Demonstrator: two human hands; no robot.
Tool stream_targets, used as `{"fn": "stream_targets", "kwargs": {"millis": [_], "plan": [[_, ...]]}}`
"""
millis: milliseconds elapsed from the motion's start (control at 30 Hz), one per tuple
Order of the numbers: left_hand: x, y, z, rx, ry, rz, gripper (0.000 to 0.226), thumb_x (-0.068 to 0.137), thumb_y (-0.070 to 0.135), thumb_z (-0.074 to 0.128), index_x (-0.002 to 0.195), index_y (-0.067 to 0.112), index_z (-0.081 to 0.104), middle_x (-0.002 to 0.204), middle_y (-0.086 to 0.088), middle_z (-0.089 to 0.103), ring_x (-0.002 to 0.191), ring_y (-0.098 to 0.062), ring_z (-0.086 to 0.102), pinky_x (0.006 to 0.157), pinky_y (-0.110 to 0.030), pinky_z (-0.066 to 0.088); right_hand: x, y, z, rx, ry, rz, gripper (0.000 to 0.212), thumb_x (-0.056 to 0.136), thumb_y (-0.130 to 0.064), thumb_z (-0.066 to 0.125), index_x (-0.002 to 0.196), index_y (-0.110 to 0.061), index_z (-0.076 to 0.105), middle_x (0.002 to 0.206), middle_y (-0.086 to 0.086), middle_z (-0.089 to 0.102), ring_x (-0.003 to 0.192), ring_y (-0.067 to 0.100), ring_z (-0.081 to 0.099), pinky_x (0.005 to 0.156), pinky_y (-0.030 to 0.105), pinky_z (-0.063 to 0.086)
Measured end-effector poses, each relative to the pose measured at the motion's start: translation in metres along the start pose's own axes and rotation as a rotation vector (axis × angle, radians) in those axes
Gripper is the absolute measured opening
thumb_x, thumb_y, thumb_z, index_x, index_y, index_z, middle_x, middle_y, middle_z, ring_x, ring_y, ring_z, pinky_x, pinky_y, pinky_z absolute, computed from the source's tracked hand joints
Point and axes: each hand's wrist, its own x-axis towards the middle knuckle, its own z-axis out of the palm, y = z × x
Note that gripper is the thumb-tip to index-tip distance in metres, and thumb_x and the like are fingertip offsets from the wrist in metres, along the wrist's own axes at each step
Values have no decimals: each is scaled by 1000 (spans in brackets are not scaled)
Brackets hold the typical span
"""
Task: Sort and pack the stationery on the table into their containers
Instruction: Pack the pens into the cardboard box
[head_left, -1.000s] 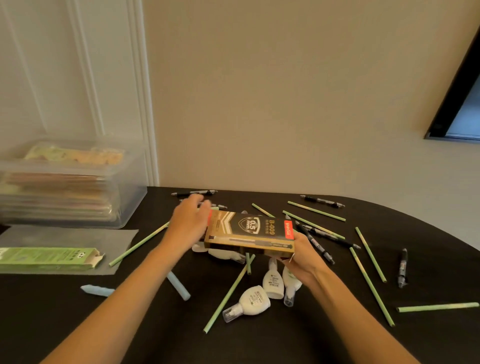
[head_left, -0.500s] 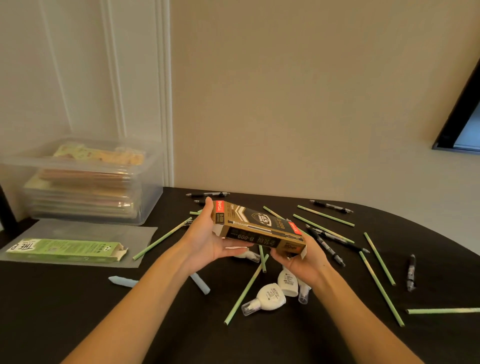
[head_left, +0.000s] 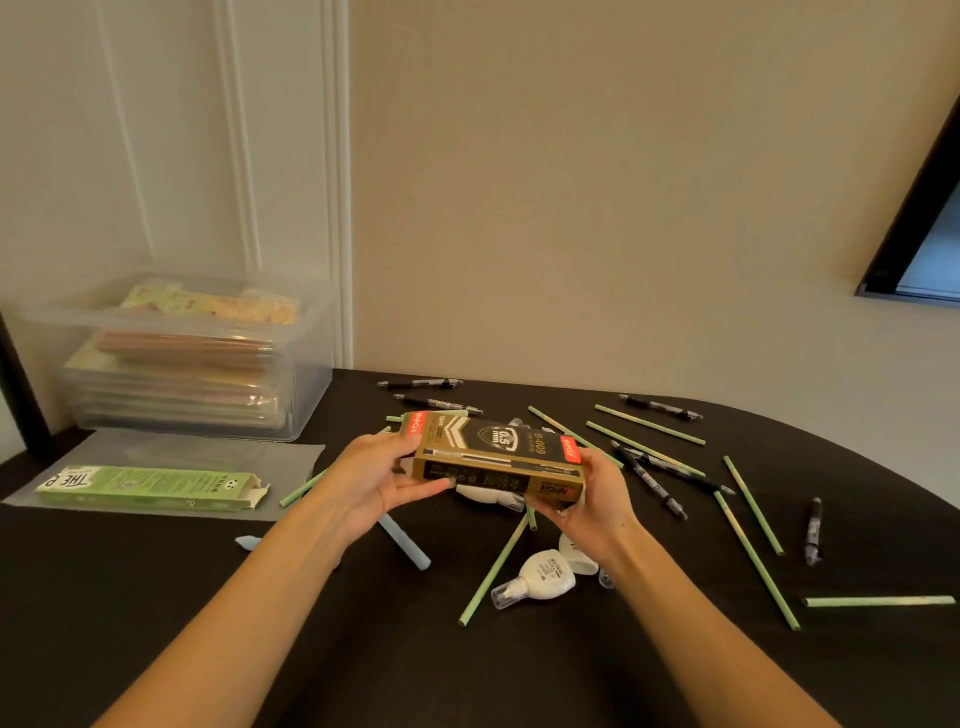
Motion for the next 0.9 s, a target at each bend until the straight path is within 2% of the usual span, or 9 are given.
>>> {"fn": "stream_targets", "kwargs": {"millis": [67,133,200,267,400,600,667,767,900], "plan": [[1,-2,-4,-51,133,3,18,91,5,52,110,6,49,104,-19,63,88,-30,64,66,-40,57,0,6,4,-58,-27,19,41,98,-40,31,111,-12,57,107,15,66,103,28,60,76,38,50],[1,-4,-9,-26,193,21,14,89,5,57,102,8,51,98,-17,63,86,-28,63,71,-37,53,3,14,6,-104,-58,42,50,97,-49,30,123,-13,52,116,16,65,108,28,60,75,38,51],[1,-6,-15,27,220,47,17,87,5,60,102,9,52,96,-15,64,86,-27,63,72,-35,53,5,19,8,-189,-70,31,40,97,-41,37,126,-16,48,119,15,63,109,27,60,73,37,51],[1,-8,-20,84,282,94,22,87,4,59,107,8,52,97,-14,64,87,-26,64,70,-34,54,5,20,10,-297,-65,12,24,94,-27,48,118,-21,49,117,14,63,108,26,60,81,38,51],[-4,-14,-25,223,374,200,32,89,6,58,120,7,52,108,-15,63,95,-27,64,71,-31,55,5,27,8,-545,27,18,29,90,-17,57,117,-8,55,114,14,64,104,24,63,90,37,51],[-13,-10,-15,347,304,365,17,88,10,60,104,14,56,103,-9,65,92,-20,66,65,-23,56,8,37,19,-294,153,81,16,95,-18,51,110,-12,49,113,15,62,107,27,60,97,40,47],[-14,-3,-11,375,313,451,3,89,11,58,91,13,58,99,-6,65,90,-17,66,64,-20,57,8,39,26,-245,165,99,22,95,-18,50,115,-10,51,109,13,63,103,26,61,94,39,49],[-11,4,-6,388,369,588,16,91,14,56,75,13,56,96,-4,63,88,-13,63,68,-23,56,6,40,34,-227,161,101,14,95,-15,49,109,-10,50,94,12,61,92,25,60,87,39,49],[-3,5,-1,381,431,693,13,90,18,57,78,13,58,104,-6,53,87,-14,61,62,-26,59,1,39,36,-188,160,117,26,95,-11,47,121,-11,44,92,15,58,83,29,60,76,41,50]]}}
